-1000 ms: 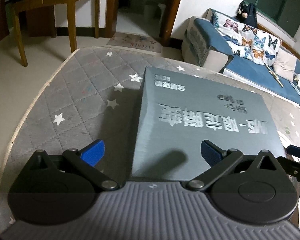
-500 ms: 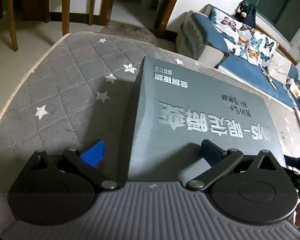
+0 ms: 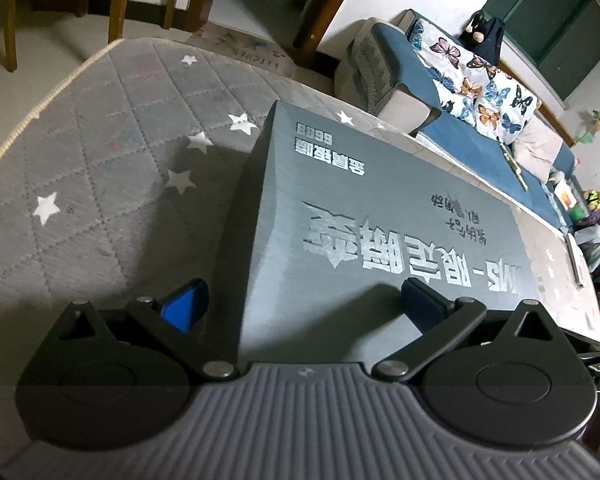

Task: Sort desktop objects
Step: 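Lift the grey lid with both grippers and tilt it up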

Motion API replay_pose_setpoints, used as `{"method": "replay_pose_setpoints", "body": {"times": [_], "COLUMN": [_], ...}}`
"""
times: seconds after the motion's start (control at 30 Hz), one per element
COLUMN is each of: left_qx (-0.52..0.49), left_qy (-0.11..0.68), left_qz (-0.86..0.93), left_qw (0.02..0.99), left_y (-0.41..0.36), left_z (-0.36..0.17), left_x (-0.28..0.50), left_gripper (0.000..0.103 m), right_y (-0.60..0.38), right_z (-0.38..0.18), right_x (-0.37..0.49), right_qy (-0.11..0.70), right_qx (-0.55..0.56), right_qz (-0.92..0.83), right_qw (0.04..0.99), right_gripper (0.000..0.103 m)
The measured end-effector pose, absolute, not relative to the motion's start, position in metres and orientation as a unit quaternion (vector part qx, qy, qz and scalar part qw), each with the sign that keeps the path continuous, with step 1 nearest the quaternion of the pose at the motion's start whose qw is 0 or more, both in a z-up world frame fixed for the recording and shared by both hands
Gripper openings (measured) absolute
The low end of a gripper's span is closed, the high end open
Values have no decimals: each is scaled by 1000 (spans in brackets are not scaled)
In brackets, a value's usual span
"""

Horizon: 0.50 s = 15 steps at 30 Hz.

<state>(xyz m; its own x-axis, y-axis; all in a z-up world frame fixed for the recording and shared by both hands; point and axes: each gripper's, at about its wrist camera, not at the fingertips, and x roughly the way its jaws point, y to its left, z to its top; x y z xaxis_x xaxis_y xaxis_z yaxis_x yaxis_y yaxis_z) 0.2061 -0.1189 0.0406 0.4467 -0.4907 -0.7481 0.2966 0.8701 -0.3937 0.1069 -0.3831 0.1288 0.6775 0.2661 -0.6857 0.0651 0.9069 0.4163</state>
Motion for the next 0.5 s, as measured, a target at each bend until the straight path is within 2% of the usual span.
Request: {"method": "replay_pose_setpoints", "body": {"times": [0.5], "left_qx": [-123], "left_qy": [474], "left_qz": [-245], "left_qw": [837], "left_y": [-118], "left_z": [33], "left_x": [214], "left_gripper": [103], "right_y": [-398], "right_z": [120], "right_x": [118], "right_qy": [409], "right_qx": [245], "right_qz": [77], "right_qw": [876], "right_gripper": [103]}}
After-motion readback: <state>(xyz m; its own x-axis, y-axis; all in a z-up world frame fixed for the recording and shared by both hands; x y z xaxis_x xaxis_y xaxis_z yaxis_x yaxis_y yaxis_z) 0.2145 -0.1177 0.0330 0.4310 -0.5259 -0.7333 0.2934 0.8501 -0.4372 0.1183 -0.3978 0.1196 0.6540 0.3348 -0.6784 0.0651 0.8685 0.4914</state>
